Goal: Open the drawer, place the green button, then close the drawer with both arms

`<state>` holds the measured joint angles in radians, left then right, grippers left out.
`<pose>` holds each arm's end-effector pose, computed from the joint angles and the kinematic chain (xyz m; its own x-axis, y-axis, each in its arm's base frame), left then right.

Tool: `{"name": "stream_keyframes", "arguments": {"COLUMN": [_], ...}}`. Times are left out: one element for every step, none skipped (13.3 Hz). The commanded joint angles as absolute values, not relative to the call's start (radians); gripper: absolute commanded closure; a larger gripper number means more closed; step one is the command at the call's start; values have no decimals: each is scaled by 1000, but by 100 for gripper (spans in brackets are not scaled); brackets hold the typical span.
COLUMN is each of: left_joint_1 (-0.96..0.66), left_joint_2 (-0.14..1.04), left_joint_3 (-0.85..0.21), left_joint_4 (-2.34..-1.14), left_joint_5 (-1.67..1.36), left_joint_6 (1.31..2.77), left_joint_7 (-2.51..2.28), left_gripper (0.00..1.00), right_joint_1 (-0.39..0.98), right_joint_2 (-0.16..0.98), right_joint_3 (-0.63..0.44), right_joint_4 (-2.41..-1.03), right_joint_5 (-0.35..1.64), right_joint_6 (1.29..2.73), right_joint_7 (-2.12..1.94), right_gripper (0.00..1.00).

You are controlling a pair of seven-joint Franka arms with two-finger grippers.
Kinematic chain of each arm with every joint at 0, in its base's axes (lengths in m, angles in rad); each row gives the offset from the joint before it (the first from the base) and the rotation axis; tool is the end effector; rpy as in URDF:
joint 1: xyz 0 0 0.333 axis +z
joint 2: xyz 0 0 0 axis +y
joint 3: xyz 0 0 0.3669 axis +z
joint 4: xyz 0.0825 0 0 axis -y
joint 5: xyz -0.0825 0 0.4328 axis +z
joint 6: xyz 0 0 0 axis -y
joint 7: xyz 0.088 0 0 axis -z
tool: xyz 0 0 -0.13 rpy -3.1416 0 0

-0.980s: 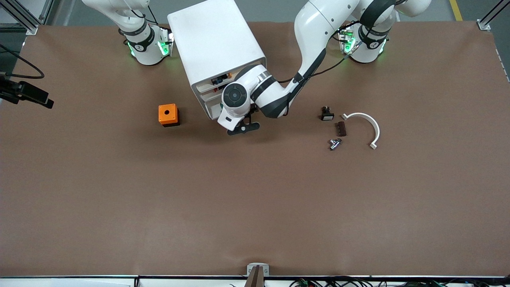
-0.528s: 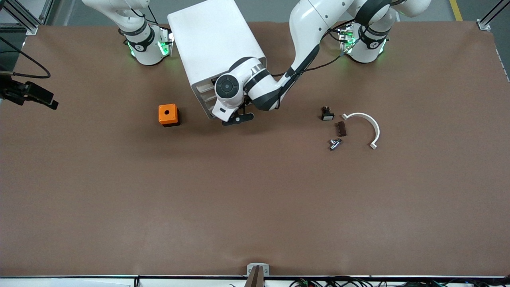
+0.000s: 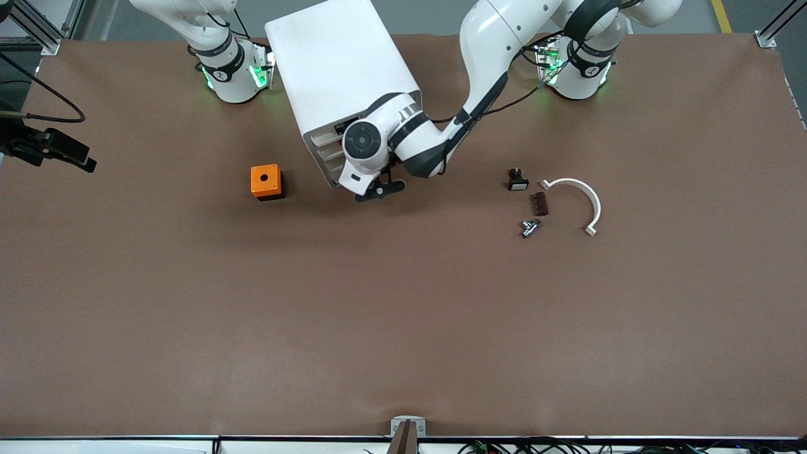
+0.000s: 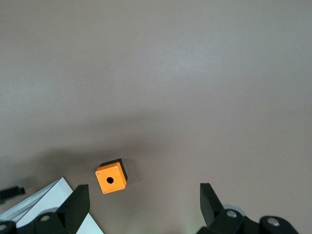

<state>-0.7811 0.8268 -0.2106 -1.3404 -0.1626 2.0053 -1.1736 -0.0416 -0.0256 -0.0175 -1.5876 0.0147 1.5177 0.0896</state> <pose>0.4554 -0.6562 0.2167 0.8960 0.3012 -0.3262 0.3052 -0.9514 -0.0404 0.5864 -0.0329 0.6544 0.9880 -0.1473 -0.0455 -0.1479 -0.9889 -0.0111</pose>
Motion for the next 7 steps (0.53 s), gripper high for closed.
{"name": "stream_keyframes", "arguments": {"left_joint_1": [-633,-596,-560,-531,-499,-470,-462], "left_joint_2": [764,755,740,721,694,661,637], "left_joint_3": [-218,-218,-218,-218,-219,-219,-218], "left_joint_4": [-1355,-1355,-1355,-1355,-1355,-1355,-1356], "left_joint_5": [-121,-77,-28,13,31,34,53], "left_joint_6": [1983,1983,1983,1980,1968,1926,1880], "left_joint_7": [-1164,-1164,-1163,-1161,-1160,-1155,-1137], "left_gripper": [0,0,0,0,0,0,0], "right_joint_1": [-55,-57,-57,-55,-55,-55,-55], "right_joint_2": [-49,-49,-49,-49,-49,-51,-54], "right_joint_3": [-8,-9,-9,-9,-8,-8,-8], "right_joint_4": [-1605,-1608,-1609,-1608,-1605,-1605,-1605], "right_joint_5": [9,5,-1,-5,-3,-3,-2], "right_joint_6": [1523,1520,1514,1502,1502,1497,1485], "right_joint_7": [86,77,75,80,83,84,84], "right_gripper": [0,0,0,0,0,0,0]}}
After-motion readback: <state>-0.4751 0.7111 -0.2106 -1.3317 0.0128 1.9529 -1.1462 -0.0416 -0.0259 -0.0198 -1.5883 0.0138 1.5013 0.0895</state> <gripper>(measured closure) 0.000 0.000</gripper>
